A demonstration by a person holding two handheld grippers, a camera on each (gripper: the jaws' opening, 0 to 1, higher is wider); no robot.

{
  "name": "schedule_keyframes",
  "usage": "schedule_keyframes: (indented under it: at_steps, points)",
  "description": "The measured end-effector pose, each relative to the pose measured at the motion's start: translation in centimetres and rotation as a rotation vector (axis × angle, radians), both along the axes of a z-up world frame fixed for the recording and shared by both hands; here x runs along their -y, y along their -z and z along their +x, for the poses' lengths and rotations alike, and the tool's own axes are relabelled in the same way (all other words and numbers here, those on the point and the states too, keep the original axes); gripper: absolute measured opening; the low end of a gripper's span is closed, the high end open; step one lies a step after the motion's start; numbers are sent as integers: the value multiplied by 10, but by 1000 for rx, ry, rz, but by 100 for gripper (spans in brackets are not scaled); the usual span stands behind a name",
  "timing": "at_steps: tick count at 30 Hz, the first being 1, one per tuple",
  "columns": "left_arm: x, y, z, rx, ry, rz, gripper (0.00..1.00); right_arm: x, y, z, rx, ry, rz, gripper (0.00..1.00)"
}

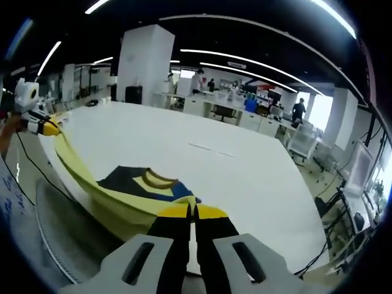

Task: Fold the garment on the visible template until the final outline fits inside the template.

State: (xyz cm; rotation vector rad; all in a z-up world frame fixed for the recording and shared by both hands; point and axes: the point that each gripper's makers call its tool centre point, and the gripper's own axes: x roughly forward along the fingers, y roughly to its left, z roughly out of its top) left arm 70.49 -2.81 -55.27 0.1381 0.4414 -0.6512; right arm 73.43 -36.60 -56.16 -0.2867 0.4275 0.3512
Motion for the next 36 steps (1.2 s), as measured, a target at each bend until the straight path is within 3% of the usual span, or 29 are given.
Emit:
schedule_keyframes:
  at_steps: [36]
  points:
    - [-11, 30, 56, -52, -25, 49, 0, -12, 27, 68, -42, -42, -16, 3]
